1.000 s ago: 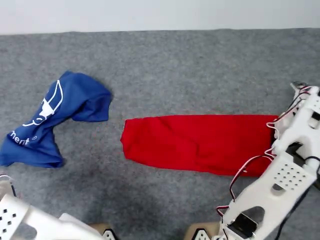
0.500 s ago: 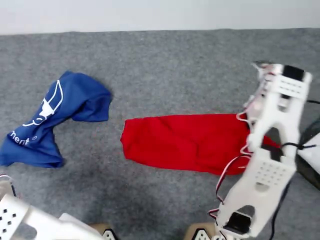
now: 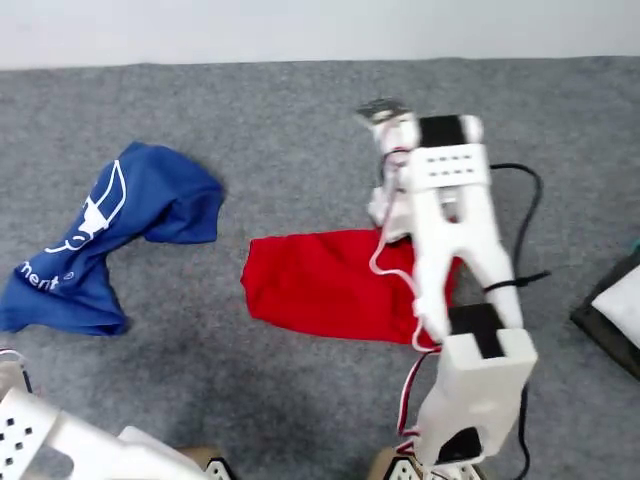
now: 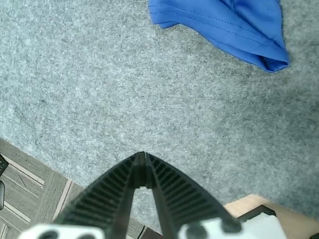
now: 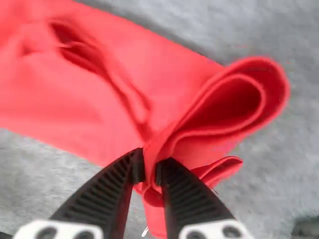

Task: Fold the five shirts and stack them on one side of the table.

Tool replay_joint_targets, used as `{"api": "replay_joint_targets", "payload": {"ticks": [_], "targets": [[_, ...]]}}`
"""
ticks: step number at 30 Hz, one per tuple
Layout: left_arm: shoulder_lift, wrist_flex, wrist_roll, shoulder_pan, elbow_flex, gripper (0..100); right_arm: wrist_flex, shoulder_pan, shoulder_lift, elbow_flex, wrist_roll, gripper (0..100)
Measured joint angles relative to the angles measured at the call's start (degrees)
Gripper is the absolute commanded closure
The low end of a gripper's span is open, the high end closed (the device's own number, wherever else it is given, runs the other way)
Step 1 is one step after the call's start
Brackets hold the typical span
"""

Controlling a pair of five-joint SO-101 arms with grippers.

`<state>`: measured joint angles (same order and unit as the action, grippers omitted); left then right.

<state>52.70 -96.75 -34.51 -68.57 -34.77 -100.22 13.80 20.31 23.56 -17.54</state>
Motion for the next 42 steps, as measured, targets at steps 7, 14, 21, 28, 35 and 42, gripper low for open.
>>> {"api": "replay_joint_targets", "payload": {"ticks": [7,14,21,28,35,42], "targets": [[0.0,0.0,0.0,0.0,0.0,100,0.09,11.52,0.0,0.0,2.2,98.9],[0.0,0.0,0.0,0.0,0.0,100,0.53,18.37,0.09,0.0,2.2,99.0],[0.0,0.0,0.0,0.0,0.0,100,1.23,25.05,6.15,0.0,2.2,99.0],[0.0,0.0,0.0,0.0,0.0,100,2.2,26.9,13.8,5.54,1.93,99.0],[0.0,0.0,0.0,0.0,0.0,100,0.53,26.9,19.43,17.14,1.93,99.0],[0.0,0.0,0.0,0.0,0.0,100,0.09,26.55,23.65,27.52,1.93,99.0]]}}
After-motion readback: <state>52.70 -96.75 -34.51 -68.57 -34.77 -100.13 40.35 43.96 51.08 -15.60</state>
